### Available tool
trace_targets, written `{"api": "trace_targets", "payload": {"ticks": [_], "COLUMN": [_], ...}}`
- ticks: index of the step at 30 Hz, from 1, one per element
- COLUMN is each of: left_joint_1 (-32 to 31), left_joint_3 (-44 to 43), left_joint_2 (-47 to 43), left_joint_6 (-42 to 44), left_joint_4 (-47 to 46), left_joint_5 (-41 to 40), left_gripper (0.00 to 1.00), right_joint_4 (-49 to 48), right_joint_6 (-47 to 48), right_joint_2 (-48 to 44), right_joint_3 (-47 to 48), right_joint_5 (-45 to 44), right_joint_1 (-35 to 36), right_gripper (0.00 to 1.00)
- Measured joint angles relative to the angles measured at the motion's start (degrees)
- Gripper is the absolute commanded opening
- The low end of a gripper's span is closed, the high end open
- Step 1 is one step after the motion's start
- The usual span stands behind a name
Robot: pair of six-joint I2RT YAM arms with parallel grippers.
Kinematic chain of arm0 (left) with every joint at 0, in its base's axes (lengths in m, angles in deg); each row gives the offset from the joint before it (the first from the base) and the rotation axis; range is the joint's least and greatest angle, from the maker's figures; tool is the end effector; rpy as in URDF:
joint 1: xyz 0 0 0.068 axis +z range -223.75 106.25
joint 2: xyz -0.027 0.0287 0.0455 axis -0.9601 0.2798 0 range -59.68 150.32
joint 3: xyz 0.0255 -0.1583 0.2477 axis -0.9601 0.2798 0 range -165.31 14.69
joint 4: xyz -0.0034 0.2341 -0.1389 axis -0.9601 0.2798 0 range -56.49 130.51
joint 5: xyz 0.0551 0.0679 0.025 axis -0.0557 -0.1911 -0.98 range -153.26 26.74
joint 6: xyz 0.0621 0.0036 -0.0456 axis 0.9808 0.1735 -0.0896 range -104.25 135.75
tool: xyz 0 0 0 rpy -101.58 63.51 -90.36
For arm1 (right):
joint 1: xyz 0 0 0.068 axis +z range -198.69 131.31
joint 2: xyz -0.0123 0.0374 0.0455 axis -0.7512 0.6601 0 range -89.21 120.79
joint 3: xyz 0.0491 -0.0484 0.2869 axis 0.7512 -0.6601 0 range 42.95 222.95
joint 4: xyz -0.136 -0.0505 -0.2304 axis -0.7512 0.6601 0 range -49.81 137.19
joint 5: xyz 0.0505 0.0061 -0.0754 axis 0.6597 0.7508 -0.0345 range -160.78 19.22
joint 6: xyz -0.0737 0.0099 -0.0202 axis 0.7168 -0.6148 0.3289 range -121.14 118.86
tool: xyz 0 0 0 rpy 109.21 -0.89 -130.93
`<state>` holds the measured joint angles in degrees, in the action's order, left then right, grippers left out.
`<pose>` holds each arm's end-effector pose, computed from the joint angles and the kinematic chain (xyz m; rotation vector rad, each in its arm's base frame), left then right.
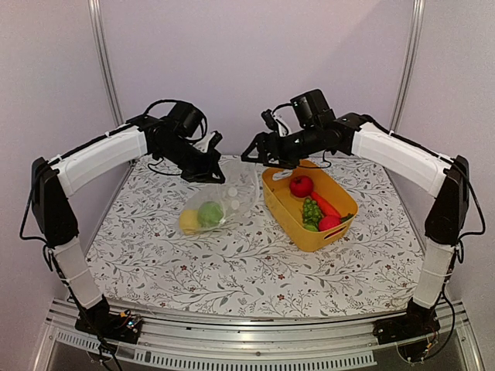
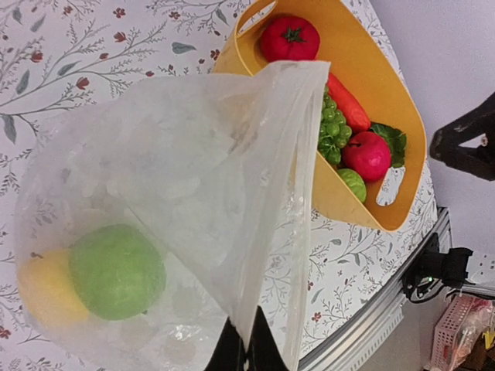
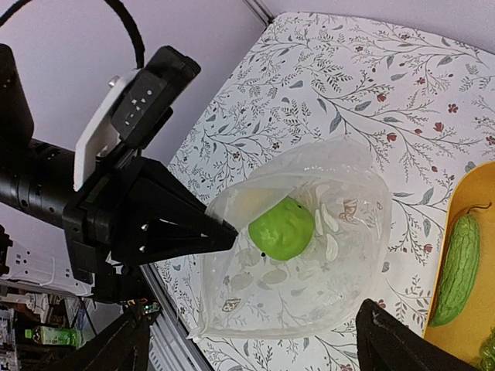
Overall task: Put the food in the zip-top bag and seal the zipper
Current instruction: Place the fake fruit in the zipper food storage bag, then pick up the fake vegetable from the bin.
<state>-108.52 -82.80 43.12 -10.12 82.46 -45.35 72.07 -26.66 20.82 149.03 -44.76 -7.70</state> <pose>0.3370 -0.2585 0.3186 0.3395 2.6283 -0.7907 0.3480 0.3406 0.3474 -0.5913 2.2897 1.1123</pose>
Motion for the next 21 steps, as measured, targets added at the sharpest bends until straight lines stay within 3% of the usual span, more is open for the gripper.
{"api": "trace_targets", "payload": {"ticks": [9,21], "left_joint_1": [0.0,0.0], "left_joint_3": [0.0,-0.1], "left_joint_2": [0.0,0.9], "left_joint_6": [0.8,1.0], "left_joint_4": [0.0,0.0], "left_joint_5": [-0.4,-0.2], "left_gripper": [0.00,0.00], "right_joint_4": [8.6,17.6], "right_joint_6": [7.8,9.2], "right_joint_2": [-8.9,-8.9], "right_joint_3": [-2.7,-8.0], "right_joint_5": [-8.2,-16.9], "right_joint_1": [-3.0,-9.3], "right_gripper": [0.87,0.86]}}
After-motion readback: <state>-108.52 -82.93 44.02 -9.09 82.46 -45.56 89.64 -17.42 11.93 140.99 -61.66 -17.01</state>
